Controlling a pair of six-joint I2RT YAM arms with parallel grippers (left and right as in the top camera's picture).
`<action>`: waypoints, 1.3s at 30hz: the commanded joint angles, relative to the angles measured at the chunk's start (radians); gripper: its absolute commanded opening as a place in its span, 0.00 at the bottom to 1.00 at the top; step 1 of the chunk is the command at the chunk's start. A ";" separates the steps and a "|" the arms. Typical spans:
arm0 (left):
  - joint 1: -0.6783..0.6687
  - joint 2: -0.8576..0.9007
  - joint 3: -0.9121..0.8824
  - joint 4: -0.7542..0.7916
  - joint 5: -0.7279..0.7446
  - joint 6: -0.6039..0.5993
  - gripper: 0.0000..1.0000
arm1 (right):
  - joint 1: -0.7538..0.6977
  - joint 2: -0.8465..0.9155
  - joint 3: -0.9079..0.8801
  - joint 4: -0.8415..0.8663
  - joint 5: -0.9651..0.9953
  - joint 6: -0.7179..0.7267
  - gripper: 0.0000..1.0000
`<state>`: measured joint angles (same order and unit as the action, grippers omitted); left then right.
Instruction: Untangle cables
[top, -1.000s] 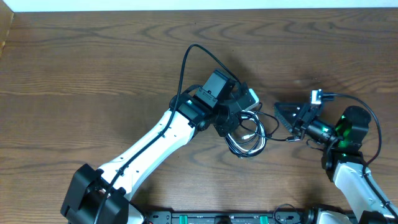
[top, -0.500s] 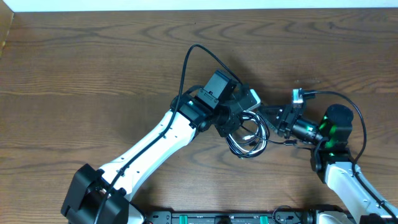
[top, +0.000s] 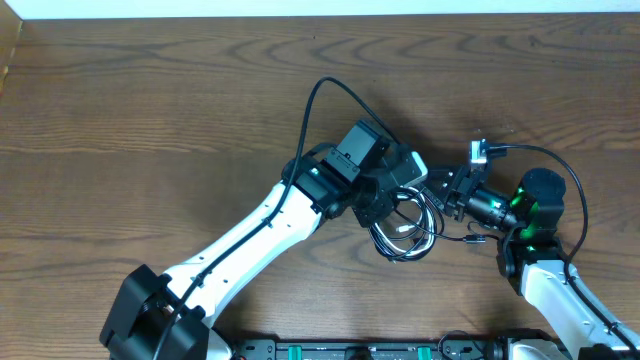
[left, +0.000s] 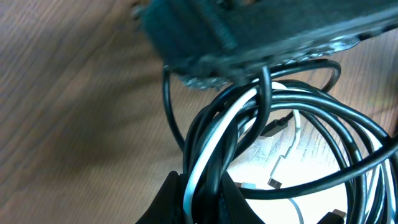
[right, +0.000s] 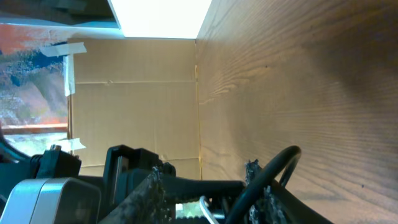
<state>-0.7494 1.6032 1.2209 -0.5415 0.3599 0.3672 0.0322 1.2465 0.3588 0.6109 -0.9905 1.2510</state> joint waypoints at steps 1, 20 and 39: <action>-0.028 -0.004 0.005 0.005 0.014 0.006 0.07 | 0.011 -0.003 0.007 0.004 0.052 0.012 0.38; -0.100 -0.004 0.005 0.001 0.014 0.006 0.08 | 0.010 -0.003 0.007 0.101 0.190 -0.091 0.01; -0.100 -0.004 0.005 0.034 -0.401 -0.060 0.08 | -0.040 -0.003 0.007 0.151 0.174 -0.299 0.01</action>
<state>-0.8505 1.6032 1.2224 -0.5373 0.1295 0.3538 0.0090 1.2465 0.3576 0.7567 -0.7673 0.9890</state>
